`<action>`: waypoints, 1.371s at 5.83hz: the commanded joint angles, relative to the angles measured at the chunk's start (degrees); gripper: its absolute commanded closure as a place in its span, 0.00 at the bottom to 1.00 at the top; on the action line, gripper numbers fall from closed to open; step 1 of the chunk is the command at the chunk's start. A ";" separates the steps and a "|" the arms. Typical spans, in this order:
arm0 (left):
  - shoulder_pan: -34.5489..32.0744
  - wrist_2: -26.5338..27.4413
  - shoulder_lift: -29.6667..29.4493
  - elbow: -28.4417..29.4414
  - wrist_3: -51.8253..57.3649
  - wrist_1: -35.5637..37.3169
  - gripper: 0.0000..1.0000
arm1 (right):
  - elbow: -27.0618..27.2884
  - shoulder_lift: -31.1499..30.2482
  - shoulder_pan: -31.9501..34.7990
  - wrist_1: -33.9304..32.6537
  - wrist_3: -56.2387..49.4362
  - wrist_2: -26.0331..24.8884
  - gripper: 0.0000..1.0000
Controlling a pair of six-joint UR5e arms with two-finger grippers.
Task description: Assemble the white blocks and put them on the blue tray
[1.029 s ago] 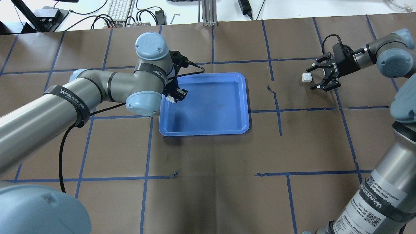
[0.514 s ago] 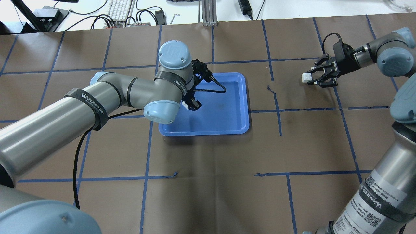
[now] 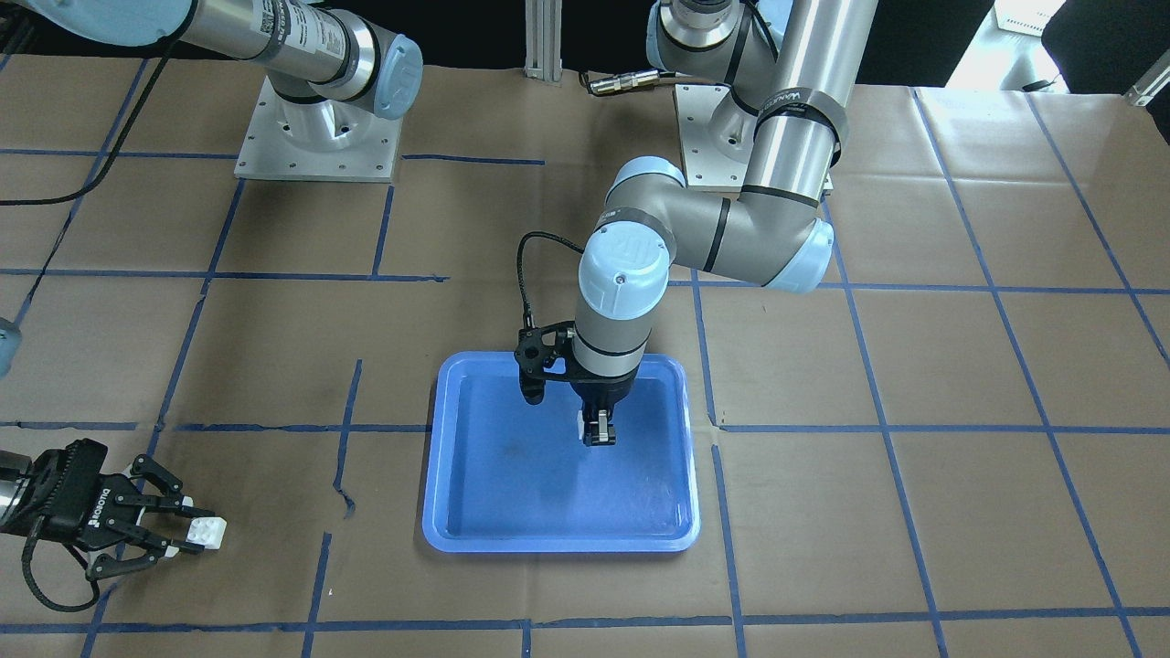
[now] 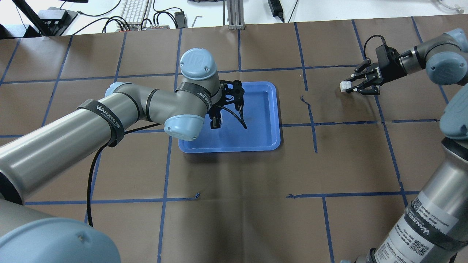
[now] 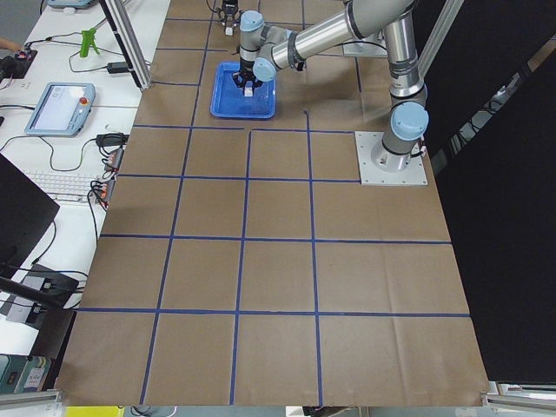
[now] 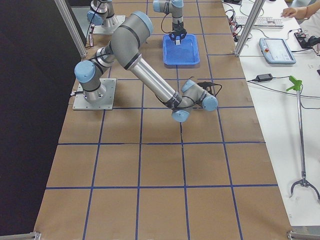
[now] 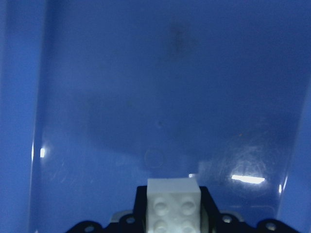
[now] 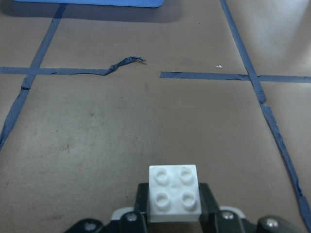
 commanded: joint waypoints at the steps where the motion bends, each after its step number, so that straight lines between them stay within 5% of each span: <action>1: -0.15 -2.85 -1.94 0.07 5.57 0.68 0.72 | 0.32 -3.96 0.07 0.91 1.54 -0.43 0.72; 2: -0.15 -2.94 -2.03 0.07 5.48 0.33 0.68 | 1.80 -6.68 0.07 2.13 1.55 -0.53 0.67; 4: -0.15 -2.85 -2.55 -0.02 5.40 0.15 0.01 | 9.25 -15.01 0.25 5.13 0.59 -1.14 0.67; 6: 0.20 -2.50 -0.46 0.24 4.96 -0.02 0.01 | 19.97 -22.15 0.77 4.09 -1.16 -0.79 0.68; 8: 0.90 -2.24 2.62 6.35 4.96 -9.96 0.01 | 21.51 -22.62 6.54 3.99 0.05 0.08 0.68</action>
